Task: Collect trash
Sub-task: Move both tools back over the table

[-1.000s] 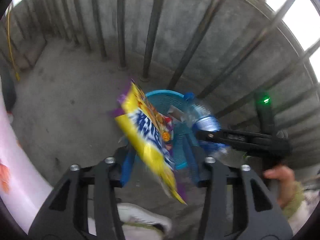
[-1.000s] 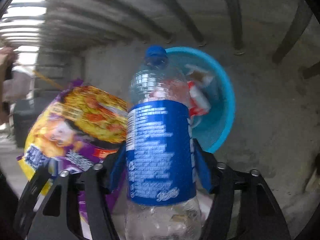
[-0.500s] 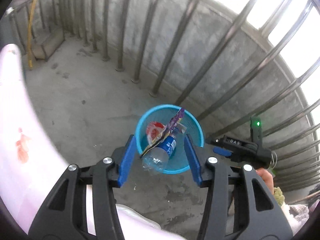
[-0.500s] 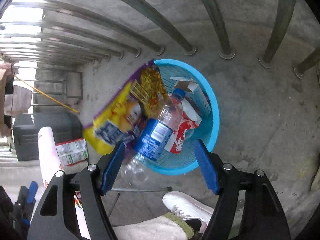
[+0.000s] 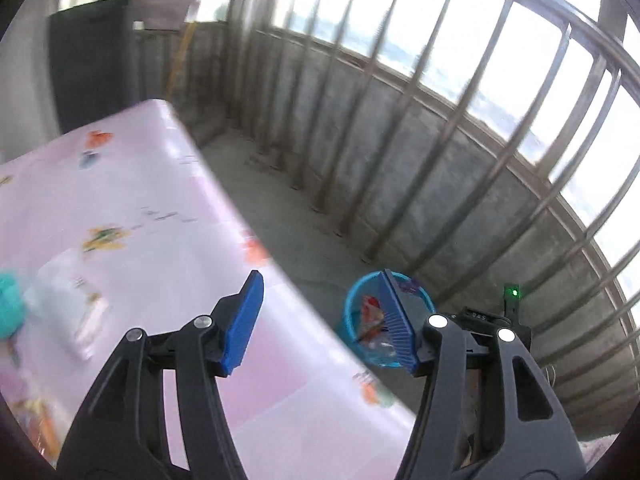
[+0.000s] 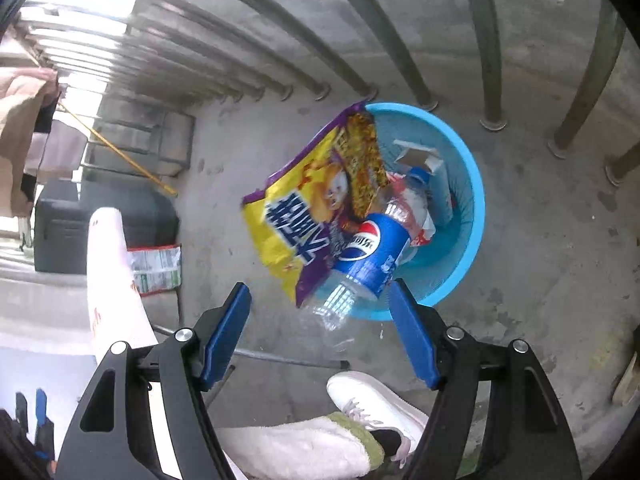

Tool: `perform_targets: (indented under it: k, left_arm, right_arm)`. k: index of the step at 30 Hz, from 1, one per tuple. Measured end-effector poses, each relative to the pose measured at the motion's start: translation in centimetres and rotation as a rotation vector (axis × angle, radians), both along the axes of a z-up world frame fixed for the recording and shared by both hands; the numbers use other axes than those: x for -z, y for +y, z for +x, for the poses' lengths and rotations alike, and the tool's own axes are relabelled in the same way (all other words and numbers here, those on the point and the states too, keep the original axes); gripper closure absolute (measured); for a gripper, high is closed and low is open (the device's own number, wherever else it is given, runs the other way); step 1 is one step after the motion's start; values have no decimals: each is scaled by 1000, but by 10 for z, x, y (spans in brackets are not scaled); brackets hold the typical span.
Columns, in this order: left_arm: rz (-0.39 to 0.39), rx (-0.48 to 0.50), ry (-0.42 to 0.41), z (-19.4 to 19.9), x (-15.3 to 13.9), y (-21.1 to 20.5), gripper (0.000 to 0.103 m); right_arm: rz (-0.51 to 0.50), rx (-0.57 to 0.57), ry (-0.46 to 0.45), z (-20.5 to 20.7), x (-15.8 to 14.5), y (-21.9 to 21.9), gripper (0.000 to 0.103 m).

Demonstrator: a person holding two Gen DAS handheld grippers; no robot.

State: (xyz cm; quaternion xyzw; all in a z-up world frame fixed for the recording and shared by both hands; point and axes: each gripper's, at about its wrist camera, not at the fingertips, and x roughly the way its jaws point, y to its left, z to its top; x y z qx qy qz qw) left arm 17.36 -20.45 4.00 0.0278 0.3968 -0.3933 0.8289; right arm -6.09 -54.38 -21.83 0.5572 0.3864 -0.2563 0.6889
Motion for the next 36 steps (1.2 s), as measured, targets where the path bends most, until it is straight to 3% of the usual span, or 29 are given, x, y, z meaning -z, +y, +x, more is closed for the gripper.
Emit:
perform_targets:
  k: [9,14,18,21,27,31,36]
  left_arm:
    - [-39,-174,-17,-16,-10,87,48]
    - [-51,-220,-25,-22,-15,122,47]
    - [-78,-281,-31,-21,-17,151,44]
    - [-97,-327,-16,-15,-15,172,44]
    - [-126,-375,5,-8,-10,194,44]
    - [-139,-389,14,-6,-8,203,44]
    - [-143,-416,24,-5,-4,212,44]
  right_arm:
    - [48,-19,37,15,18,9,33]
    - [199,82,90,25,65,-2,25]
    - [346,164,67,39,102,-8,25]
    - [381,151,69,56,112,-3,24]
    - [440,112,94,80,129,12,25]
    - [529,207,56,72,146,20,30]
    - [589,294,16,54,144,26,31]
